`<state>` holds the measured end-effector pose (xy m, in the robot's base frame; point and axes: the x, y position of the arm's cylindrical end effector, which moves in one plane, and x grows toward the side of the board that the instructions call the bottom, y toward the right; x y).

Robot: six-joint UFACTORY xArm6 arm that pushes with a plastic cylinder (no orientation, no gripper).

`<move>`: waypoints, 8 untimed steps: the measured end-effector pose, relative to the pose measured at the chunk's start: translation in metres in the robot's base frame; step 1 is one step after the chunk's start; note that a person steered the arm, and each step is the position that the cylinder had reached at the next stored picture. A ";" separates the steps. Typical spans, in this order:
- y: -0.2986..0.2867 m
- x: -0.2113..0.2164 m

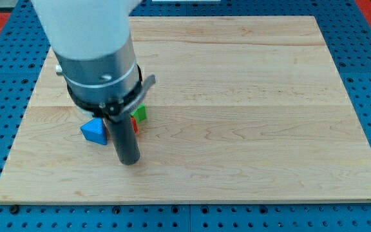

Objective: Push the red star into the green star

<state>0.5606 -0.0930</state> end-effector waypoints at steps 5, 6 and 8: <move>-0.113 -0.268; -0.084 -0.248; -0.043 -0.233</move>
